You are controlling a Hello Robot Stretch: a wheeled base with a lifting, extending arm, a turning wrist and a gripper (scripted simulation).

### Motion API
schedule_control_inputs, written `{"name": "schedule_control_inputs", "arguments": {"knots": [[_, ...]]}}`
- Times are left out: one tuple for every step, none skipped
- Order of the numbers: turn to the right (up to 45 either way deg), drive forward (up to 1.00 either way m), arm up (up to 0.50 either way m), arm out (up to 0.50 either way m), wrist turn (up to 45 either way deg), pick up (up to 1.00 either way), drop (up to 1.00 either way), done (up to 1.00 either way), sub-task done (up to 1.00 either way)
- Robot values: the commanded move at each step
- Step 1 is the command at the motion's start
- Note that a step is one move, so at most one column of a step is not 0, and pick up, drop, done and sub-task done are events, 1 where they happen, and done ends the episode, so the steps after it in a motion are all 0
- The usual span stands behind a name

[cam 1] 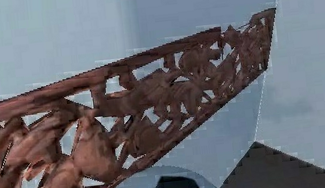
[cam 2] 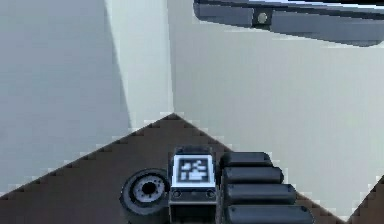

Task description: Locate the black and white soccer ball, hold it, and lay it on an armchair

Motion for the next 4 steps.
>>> {"name": "schedule_control_inputs", "arguments": {"knots": [[45.0,0.00,0.00,0.00,0.0,0.00,0.00,0.00,0.00],[45.0,0.00,0.00,0.00,0.0,0.00,0.00,0.00,0.00],[45.0,0.00,0.00,0.00,0.0,0.00,0.00,0.00,0.00],[45.0,0.00,0.00,0.00,0.0,0.00,0.00,0.00,0.00]]}}
